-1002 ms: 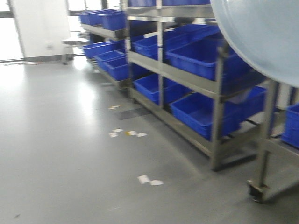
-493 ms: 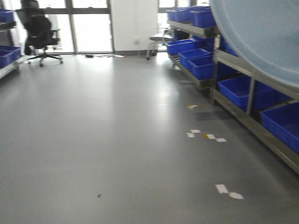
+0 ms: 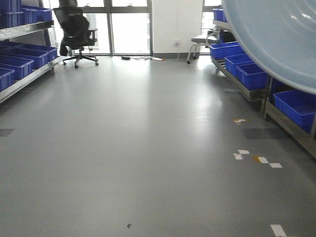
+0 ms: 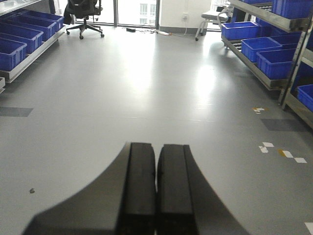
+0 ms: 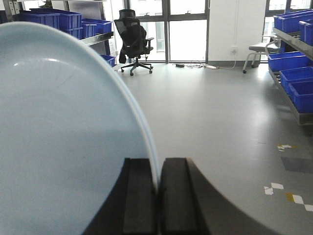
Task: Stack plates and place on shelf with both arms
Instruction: 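Drive the base away from the table holding the plates in the right gripper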
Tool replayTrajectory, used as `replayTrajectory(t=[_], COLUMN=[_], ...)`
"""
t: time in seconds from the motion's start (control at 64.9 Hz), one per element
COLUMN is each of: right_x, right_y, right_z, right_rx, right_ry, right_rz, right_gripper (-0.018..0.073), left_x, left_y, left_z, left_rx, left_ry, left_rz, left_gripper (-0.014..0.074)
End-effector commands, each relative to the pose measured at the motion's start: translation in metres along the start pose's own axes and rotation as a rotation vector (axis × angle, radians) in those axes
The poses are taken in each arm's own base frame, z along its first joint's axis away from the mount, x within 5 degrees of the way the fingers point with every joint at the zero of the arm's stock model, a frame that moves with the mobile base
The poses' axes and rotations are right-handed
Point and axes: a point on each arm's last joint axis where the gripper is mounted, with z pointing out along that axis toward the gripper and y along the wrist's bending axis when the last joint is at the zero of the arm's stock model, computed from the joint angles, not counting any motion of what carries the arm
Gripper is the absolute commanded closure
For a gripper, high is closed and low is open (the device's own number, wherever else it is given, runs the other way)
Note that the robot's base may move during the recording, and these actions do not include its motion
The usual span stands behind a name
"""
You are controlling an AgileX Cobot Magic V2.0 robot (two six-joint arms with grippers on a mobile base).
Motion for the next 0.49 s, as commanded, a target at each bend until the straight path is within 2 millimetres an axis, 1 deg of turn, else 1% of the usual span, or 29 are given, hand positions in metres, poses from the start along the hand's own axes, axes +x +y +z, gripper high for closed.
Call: replayTrajectory(t=[0.0,0.478], right_x=[-0.02,-0.02], right_y=[0.0009,0.0009], right_z=[-0.0008,-0.0008], right_rx=[-0.002,-0.002], right_ry=[-0.128,-0.128], right_rz=[0.001,0.001], right_gripper=[0.0511,0.0511], left_x=[-0.0162,-0.0162], left_y=[0.0017,0.0017], left_z=[-0.0012,-0.0012], left_rx=[-0.021,-0.021], left_ry=[-0.097,-0.097], left_rz=[-0.017,-0.017], left_gripper=[0.0514,0.0514])
